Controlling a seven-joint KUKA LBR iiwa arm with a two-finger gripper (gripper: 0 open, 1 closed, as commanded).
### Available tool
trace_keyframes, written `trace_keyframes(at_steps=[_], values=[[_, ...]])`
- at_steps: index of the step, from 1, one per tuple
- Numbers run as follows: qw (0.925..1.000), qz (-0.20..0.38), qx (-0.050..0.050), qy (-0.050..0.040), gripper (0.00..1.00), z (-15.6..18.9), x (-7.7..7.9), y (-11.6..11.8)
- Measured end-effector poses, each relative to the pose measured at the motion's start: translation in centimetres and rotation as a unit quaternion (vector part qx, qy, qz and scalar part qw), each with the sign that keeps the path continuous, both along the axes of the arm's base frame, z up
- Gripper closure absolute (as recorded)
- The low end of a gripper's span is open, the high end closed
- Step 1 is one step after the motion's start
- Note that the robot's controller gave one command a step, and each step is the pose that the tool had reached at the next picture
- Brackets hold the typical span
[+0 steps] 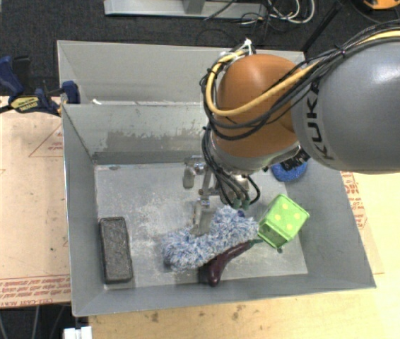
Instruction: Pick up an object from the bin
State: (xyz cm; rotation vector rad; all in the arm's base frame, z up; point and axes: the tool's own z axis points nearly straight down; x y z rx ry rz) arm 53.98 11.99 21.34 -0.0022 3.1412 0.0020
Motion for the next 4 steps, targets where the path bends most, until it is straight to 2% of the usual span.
trace_keyframes(at_steps=[1,2,3,4], values=[[0.9997,0.024,0.000,-0.0038,0.00,-3.7,-1.6,-0.7],[0.9953,0.097,0.000,-0.0020,0.00,-9.7,-3.0,-3.2],[0.9988,0.050,0.000,-0.0004,1.00,-14.3,-5.0,-3.6],[0.9988,0.049,0.000,-0.0003,1.00,-14.3,-5.0,-3.7]])
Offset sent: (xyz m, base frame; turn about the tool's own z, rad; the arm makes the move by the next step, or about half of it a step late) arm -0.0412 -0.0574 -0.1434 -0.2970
